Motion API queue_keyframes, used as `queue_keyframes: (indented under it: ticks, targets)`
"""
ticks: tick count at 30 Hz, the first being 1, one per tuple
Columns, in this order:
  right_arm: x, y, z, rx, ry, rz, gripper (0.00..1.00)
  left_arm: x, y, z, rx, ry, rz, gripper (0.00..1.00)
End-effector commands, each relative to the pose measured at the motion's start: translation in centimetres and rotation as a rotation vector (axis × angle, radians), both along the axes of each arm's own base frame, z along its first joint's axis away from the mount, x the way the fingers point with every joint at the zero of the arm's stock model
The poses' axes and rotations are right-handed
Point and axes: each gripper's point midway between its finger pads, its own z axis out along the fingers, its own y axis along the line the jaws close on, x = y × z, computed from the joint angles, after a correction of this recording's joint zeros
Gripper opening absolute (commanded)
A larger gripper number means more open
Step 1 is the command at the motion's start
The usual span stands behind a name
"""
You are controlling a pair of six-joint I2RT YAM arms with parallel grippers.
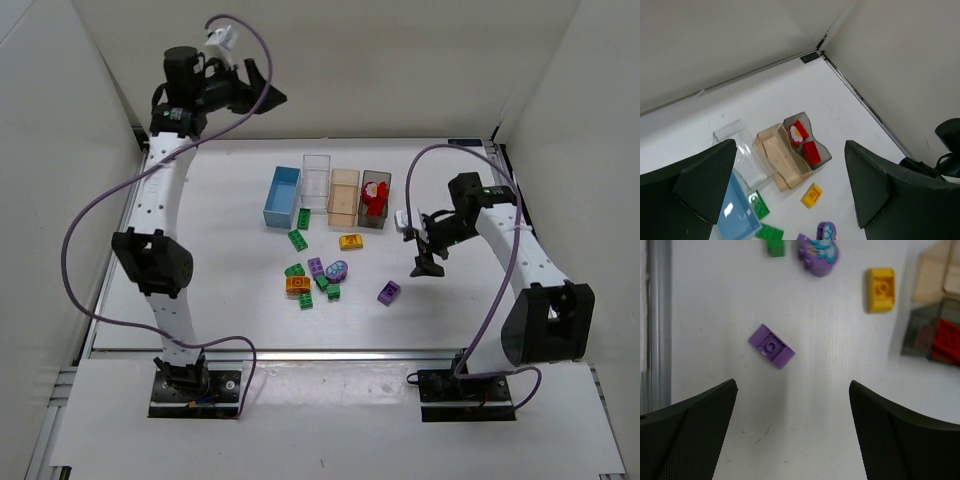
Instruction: Sort the legos into containers by color
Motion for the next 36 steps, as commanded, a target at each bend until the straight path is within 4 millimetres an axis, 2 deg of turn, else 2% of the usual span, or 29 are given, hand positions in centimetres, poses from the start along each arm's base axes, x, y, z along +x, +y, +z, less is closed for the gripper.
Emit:
queue_keyframes:
  ticks: [1,2,3,5,6,8,10,11,17,19,22,25,27,30,36]
  targets:
    - [-4.0,0.9,-0.4,0.055,-0.035,0.361,0.95,-3.1,0.4,-5.3,-0.015,0.251,-0.085,0.99]
    - [-4.3,0.9,-0.4,0.057,-0.038,0.404,0.95,-3.3,1.8,-7.1,-0.021,0.317,-0.065,0.99]
    - [-5.2,0.7,-0.6,0.057,-0.008,0.443,0.95,-3.6,2.6,-7.6,-0.027,0.338,-0.051,0.99]
    - [-5.6,0.8,-1.5,0.055,-0.024,0.556,0.94,-4.2,3.9,-8.0,-0.042,0.366,-0.027,0.99]
    - [-5.7,0.8,-1.8,0.051,-0.023,0.578,0.93,-4.3,4.9,-9.3,-0.046,0.404,-0.007,0.99]
    - [-6.0,1.1,-3.3,0.029,-0.020,0.629,0.93,-4.8,6.1,-10.1,-0.033,0.428,0.022,0.99]
    - [-5.5,1.8,-4.4,0.020,-0.064,0.660,0.93,-5.1,6.4,-10.5,-0.005,0.422,0.034,1.00]
    - [-5.6,2.0,-4.8,0.015,-0.067,0.669,0.93,-5.1,7.8,-10.3,-0.002,0.416,0.062,0.99]
    - [-7.1,3.2,-8.2,-0.035,-0.040,0.656,0.92,-6.3,9.7,-12.1,0.036,0.461,0.121,1.00]
    - [-6.5,4.0,-8.7,-0.046,-0.073,0.649,0.92,-6.5,10.0,-12.8,0.044,0.472,0.135,0.99]
    - [-6.1,4.8,-9.3,-0.059,-0.031,0.583,0.91,-6.6,10.3,-12.9,0.054,0.467,0.150,0.99]
    - [-5.3,5.3,-9.6,-0.067,0.020,0.534,0.91,-6.6,10.2,-13.1,0.049,0.473,0.140,1.00]
    - [-4.3,5.6,-9.8,-0.071,-0.006,0.515,0.90,-6.7,9.7,-13.4,0.034,0.493,0.111,0.99]
    - [-3.8,5.4,-10.5,-0.093,-0.012,0.509,0.89,-6.5,9.8,-14.1,0.035,0.511,0.114,0.99]
    - [-2.9,4.8,-11.8,-0.132,0.009,0.494,0.87,-5.5,10.0,-13.9,0.028,0.499,0.122,0.99]
